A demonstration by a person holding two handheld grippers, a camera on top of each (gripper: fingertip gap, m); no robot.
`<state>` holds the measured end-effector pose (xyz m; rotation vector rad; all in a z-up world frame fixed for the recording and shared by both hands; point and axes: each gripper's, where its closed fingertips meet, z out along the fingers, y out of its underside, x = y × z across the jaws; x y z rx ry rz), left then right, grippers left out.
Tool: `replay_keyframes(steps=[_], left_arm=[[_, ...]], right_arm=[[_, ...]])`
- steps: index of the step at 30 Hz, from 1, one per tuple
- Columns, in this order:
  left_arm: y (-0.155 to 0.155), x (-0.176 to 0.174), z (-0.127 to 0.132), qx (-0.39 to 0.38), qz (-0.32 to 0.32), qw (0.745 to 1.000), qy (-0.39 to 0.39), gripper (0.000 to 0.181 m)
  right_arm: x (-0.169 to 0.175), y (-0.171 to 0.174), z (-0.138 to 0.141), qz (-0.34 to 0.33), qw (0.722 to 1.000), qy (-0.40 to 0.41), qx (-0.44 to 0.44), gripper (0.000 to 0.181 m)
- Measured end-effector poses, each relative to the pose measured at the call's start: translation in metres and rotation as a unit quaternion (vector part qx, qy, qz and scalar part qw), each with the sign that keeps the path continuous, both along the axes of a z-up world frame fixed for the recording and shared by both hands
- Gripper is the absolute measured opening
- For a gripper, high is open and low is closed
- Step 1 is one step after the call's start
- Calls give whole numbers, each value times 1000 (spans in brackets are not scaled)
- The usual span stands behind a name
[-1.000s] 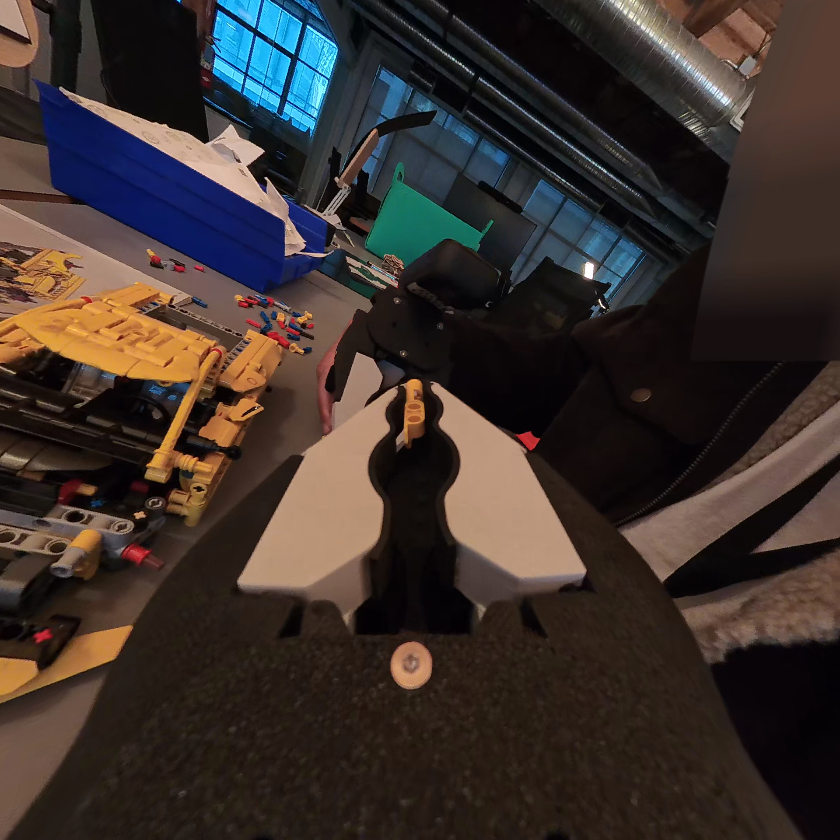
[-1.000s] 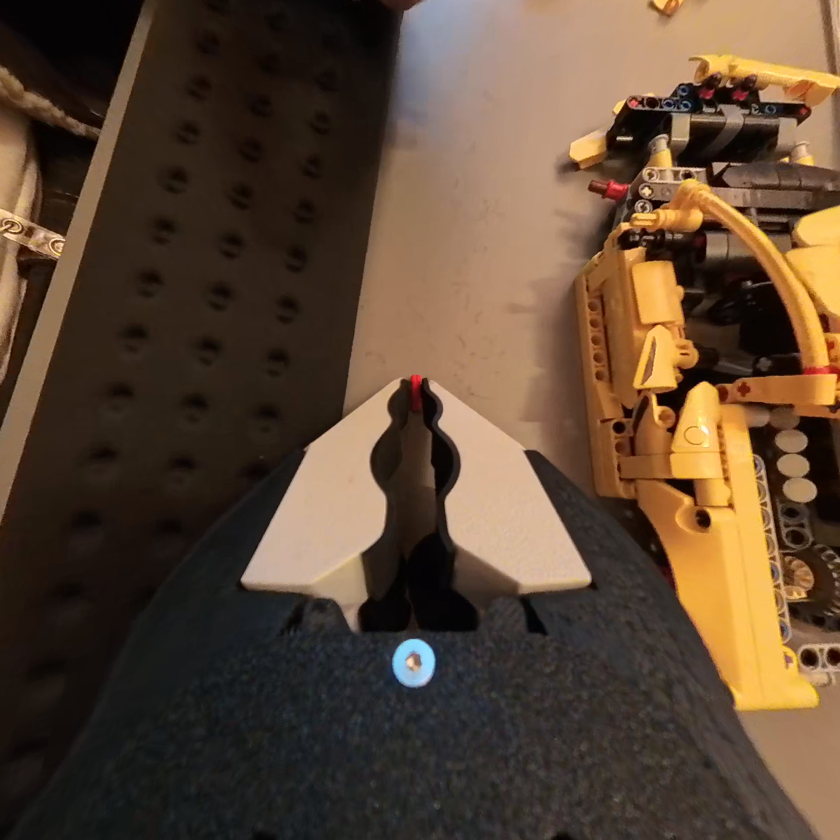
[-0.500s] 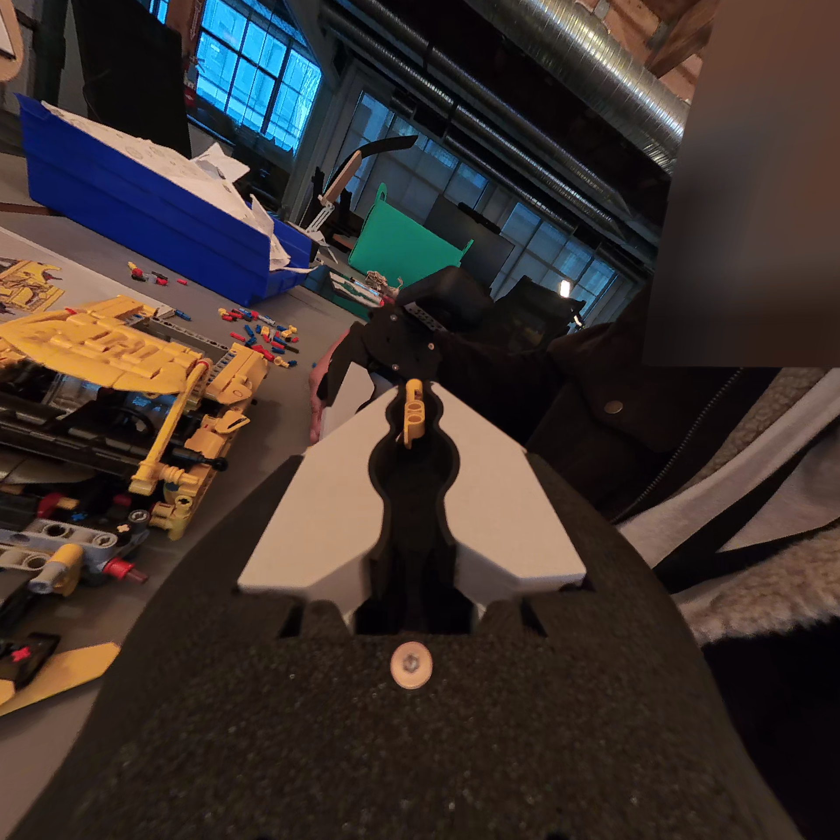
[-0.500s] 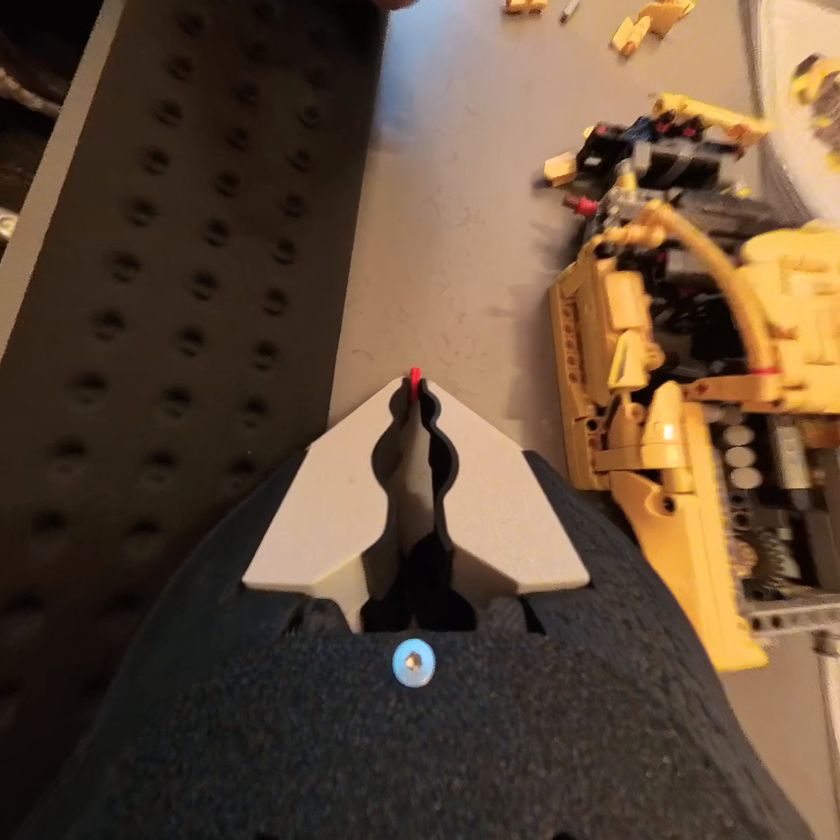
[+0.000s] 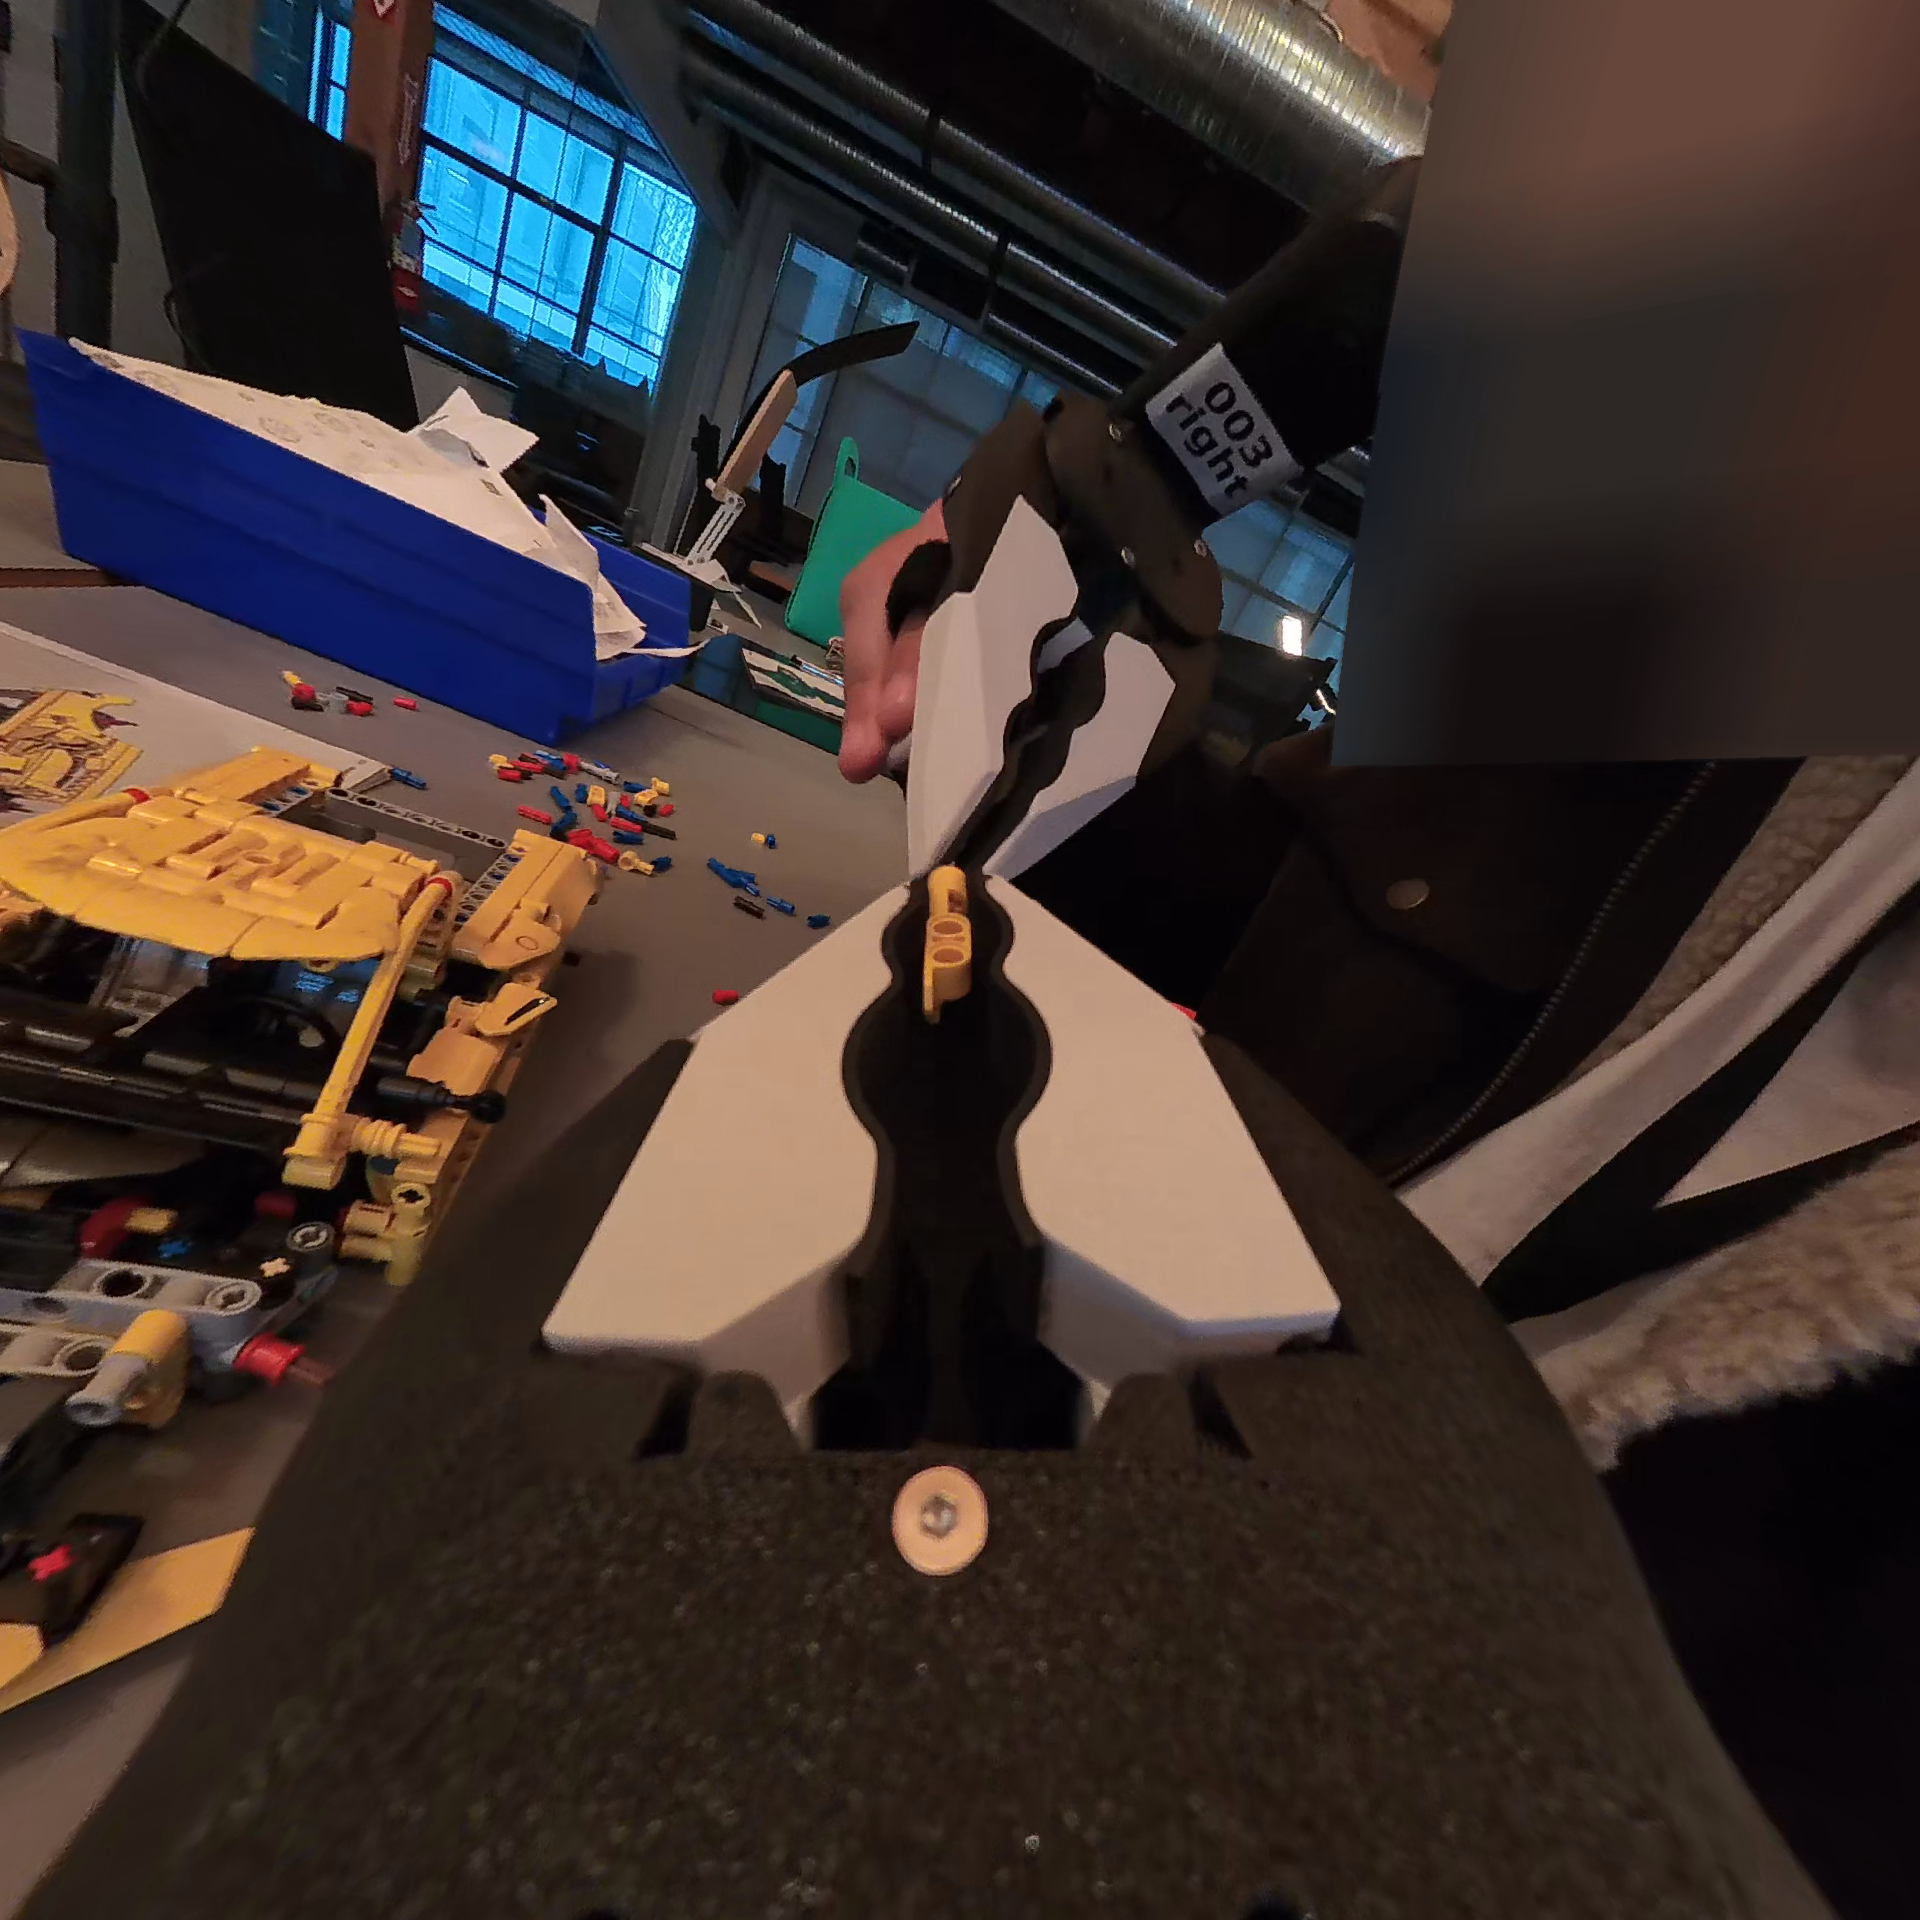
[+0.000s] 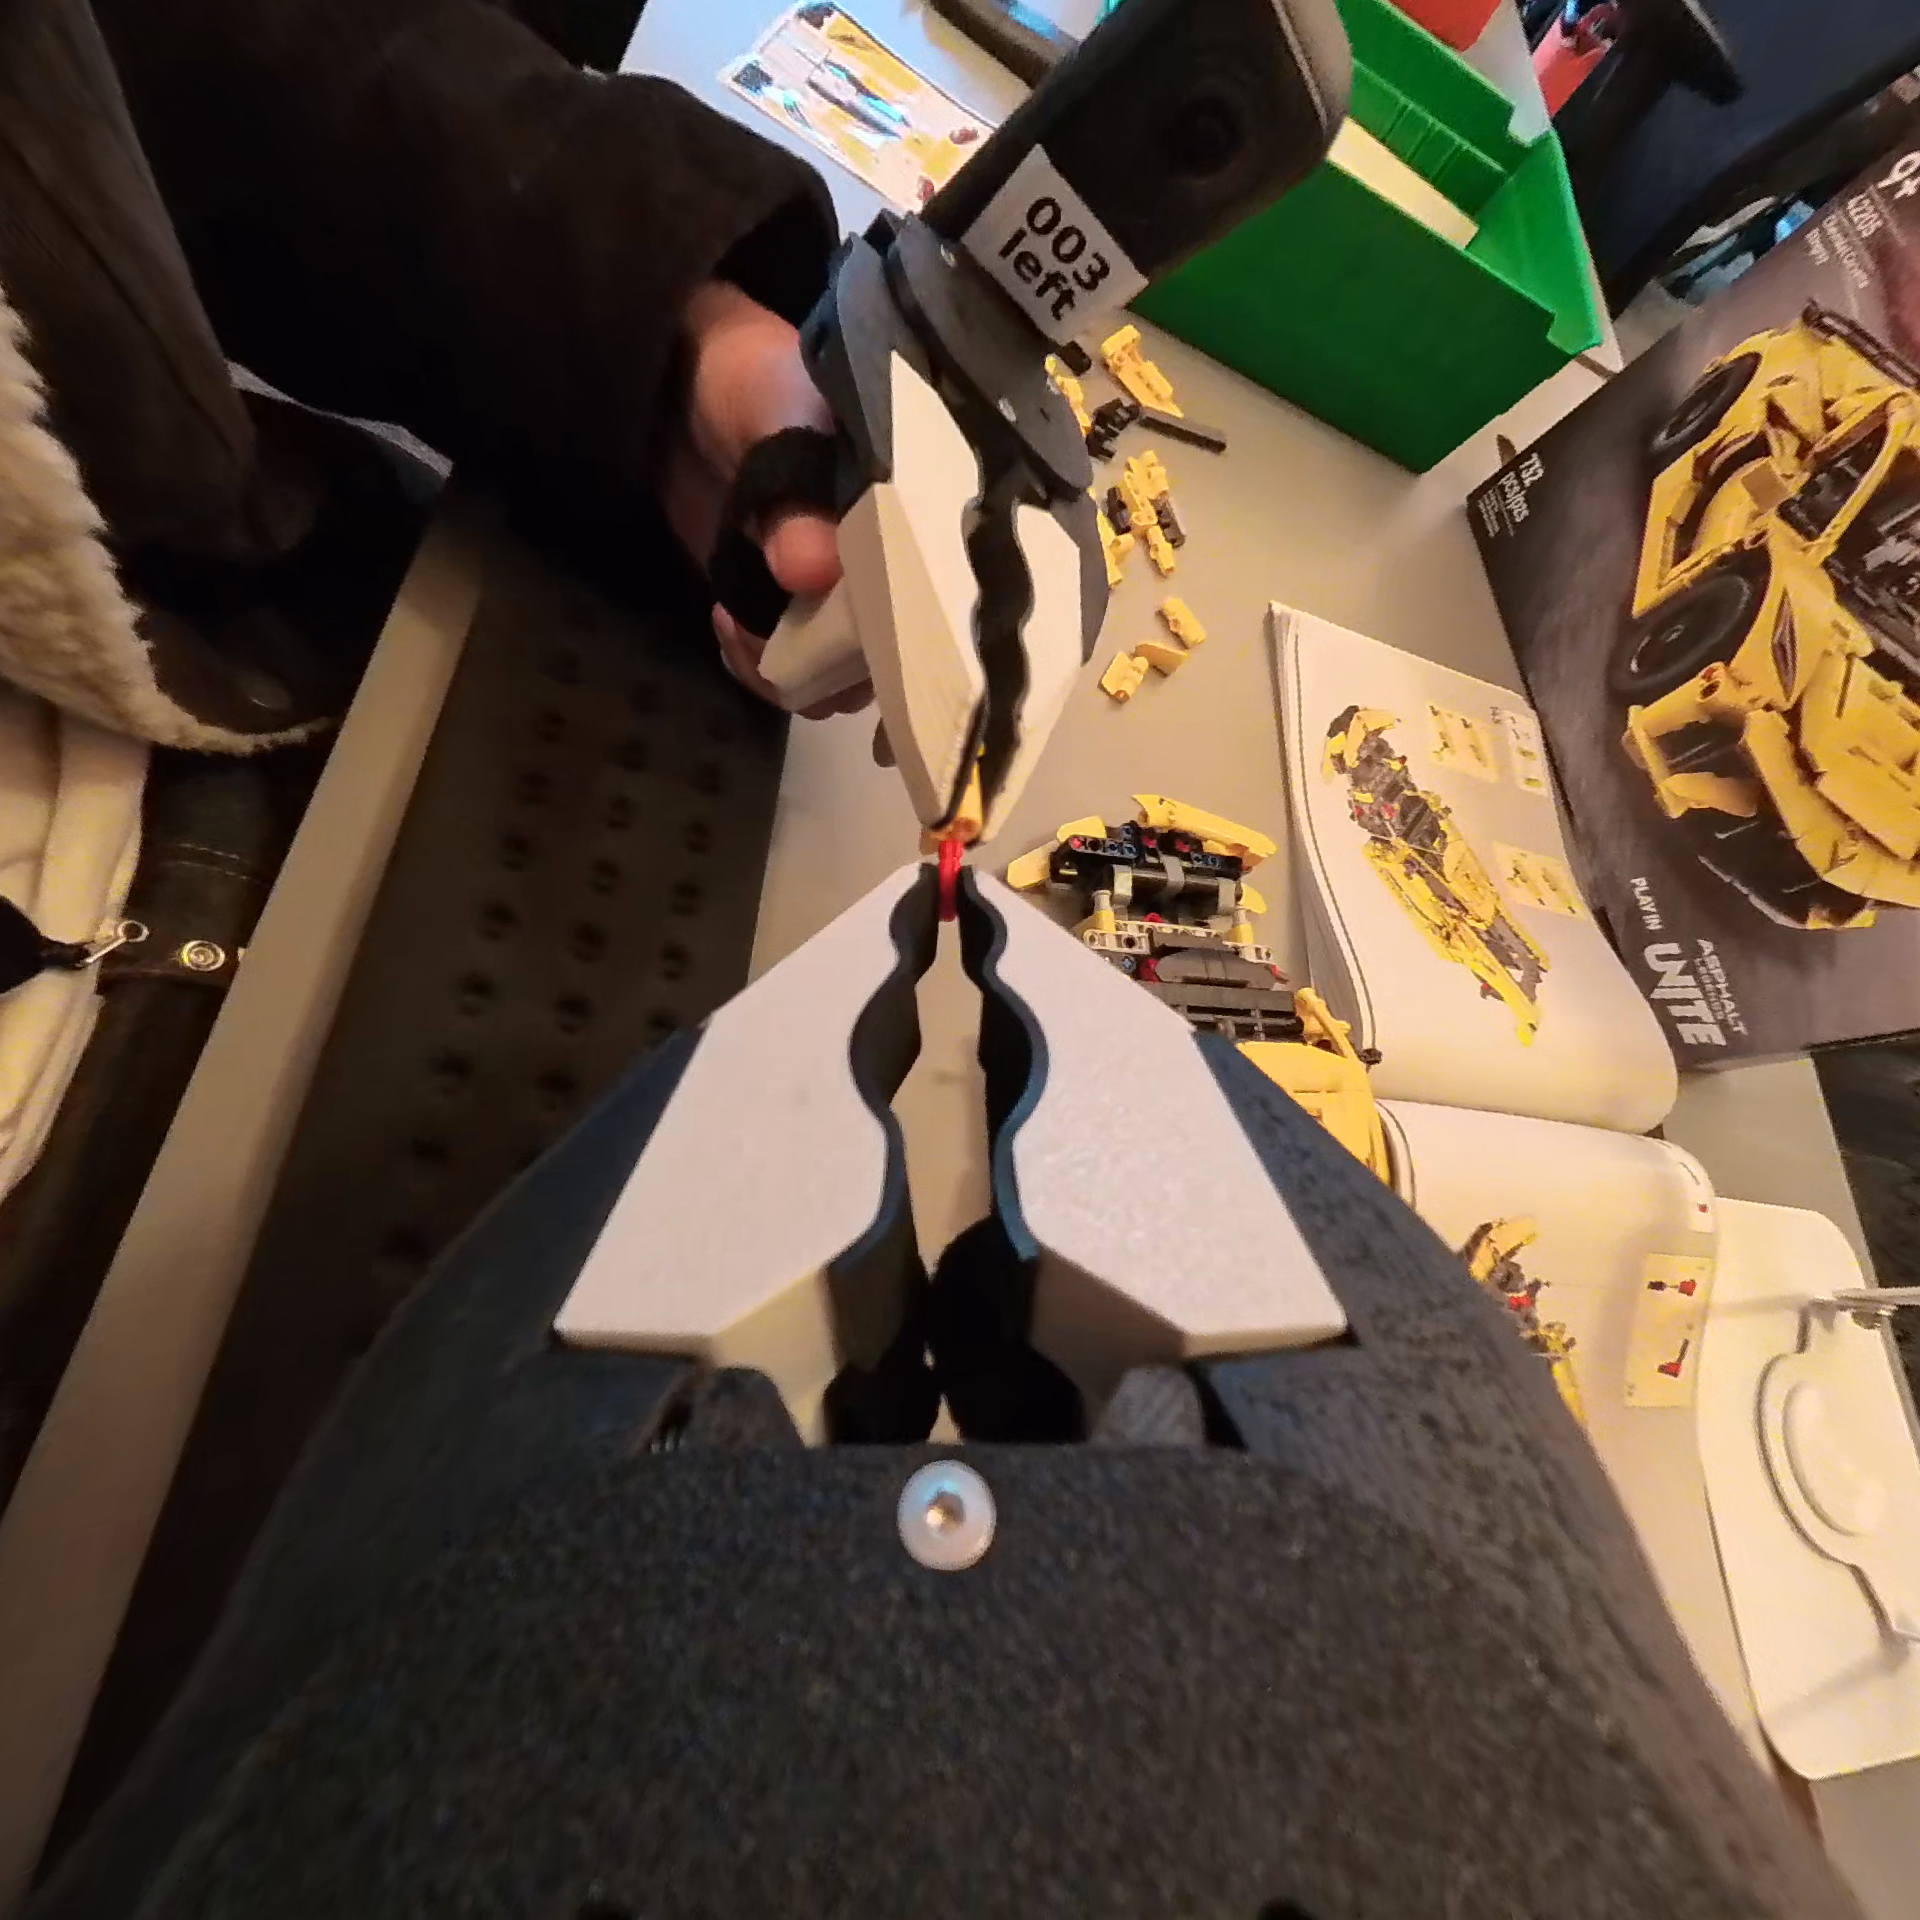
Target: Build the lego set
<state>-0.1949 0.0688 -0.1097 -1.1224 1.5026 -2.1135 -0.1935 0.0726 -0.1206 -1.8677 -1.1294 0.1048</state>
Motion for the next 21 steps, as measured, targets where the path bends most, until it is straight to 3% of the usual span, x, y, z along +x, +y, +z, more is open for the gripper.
replay_keyframes(steps=[15,21], left_arm=[[-2,3,-11,31,6,999,22,7],[-4,6,-22,56,7,997,48,7]], right_arm=[[2,1,-6,0,999,-38,-17,2],[4,-1,-16,-11,993,-115,-21,2]])
